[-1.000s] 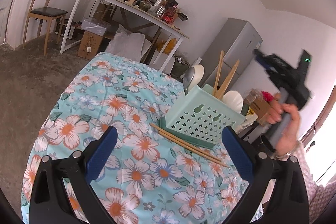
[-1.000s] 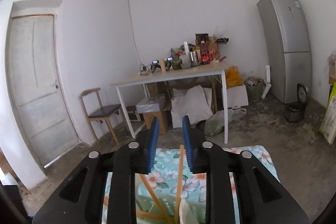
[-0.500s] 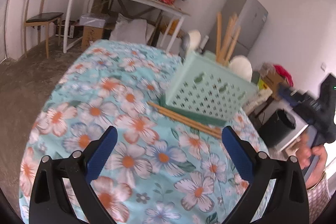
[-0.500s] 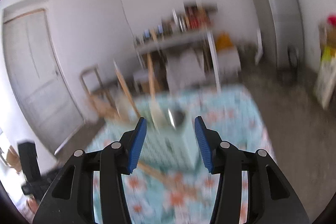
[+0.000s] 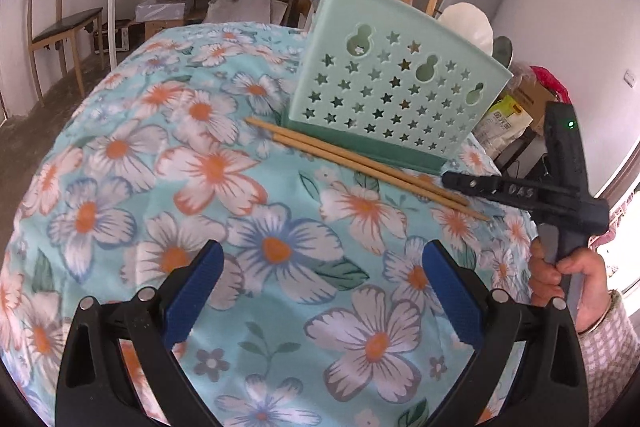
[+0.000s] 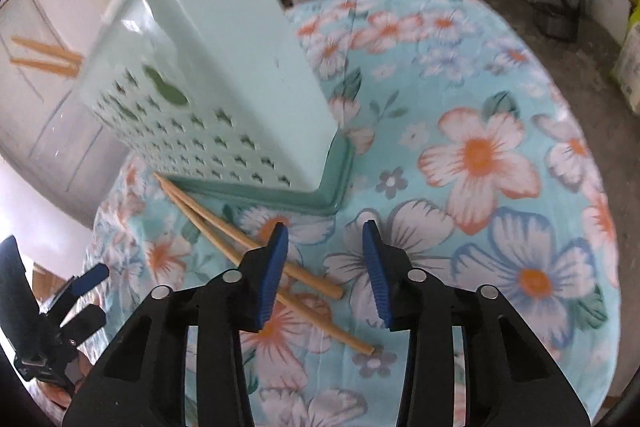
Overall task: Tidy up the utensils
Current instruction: 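Lower both tools to the chopsticks lying beside the basket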
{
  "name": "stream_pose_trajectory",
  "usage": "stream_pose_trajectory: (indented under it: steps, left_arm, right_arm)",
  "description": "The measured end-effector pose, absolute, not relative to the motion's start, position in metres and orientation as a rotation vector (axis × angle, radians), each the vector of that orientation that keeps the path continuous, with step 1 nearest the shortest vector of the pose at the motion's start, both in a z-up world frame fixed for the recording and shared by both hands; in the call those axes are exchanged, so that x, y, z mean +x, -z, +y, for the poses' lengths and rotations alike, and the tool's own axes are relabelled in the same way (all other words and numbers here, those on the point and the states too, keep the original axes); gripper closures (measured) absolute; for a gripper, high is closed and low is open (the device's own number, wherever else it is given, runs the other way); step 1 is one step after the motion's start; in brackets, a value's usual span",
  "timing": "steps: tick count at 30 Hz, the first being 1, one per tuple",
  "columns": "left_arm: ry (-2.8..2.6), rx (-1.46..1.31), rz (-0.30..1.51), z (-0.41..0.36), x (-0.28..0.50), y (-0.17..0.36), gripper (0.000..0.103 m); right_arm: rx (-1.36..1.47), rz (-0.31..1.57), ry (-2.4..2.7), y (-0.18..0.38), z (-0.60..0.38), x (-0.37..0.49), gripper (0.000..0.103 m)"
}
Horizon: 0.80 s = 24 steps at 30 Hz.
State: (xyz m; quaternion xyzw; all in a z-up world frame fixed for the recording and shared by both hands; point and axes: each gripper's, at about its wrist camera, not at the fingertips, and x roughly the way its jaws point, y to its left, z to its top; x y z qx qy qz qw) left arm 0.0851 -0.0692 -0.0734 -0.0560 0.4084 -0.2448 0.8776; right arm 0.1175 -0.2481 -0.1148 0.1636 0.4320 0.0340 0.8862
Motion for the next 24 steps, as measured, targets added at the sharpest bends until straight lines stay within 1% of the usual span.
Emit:
stream_pose_trajectory:
  steps: [6, 9, 13, 16, 21, 24]
  left_arm:
    - [0.503, -0.157, 0.874, -0.066, 0.090, 0.079, 0.006]
    - [0.506, -0.184, 0.884, -0.063, 0.093, 0.081, 0.006]
    - [0.519, -0.201, 0.897, -0.059, 0.093, 0.079, 0.006]
    - [0.524, -0.218, 0.903, -0.055, 0.093, 0.077, 0.006]
    - [0.548, -0.230, 0.903, -0.051, 0.087, 0.074, 0.006]
    - [0.564, -0.234, 0.897, -0.050, 0.083, 0.072, 0.006]
  right_arm:
    - [0.302, 0.950, -0.198, 0.115, -0.227, 0.108, 0.066]
    - [0.277, 0.984, -0.278, 0.116, -0.210, 0.102, 0.072]
    - [0.274, 1.010, -0.331, 0.119, -0.196, 0.094, 0.087]
    - [0.299, 1.019, -0.369, 0.120, -0.190, 0.086, 0.092]
    - [0.321, 1.047, -0.434, 0.121, -0.171, 0.070, 0.097]
    - [0.364, 1.066, -0.462, 0.121, -0.166, 0.056, 0.098]
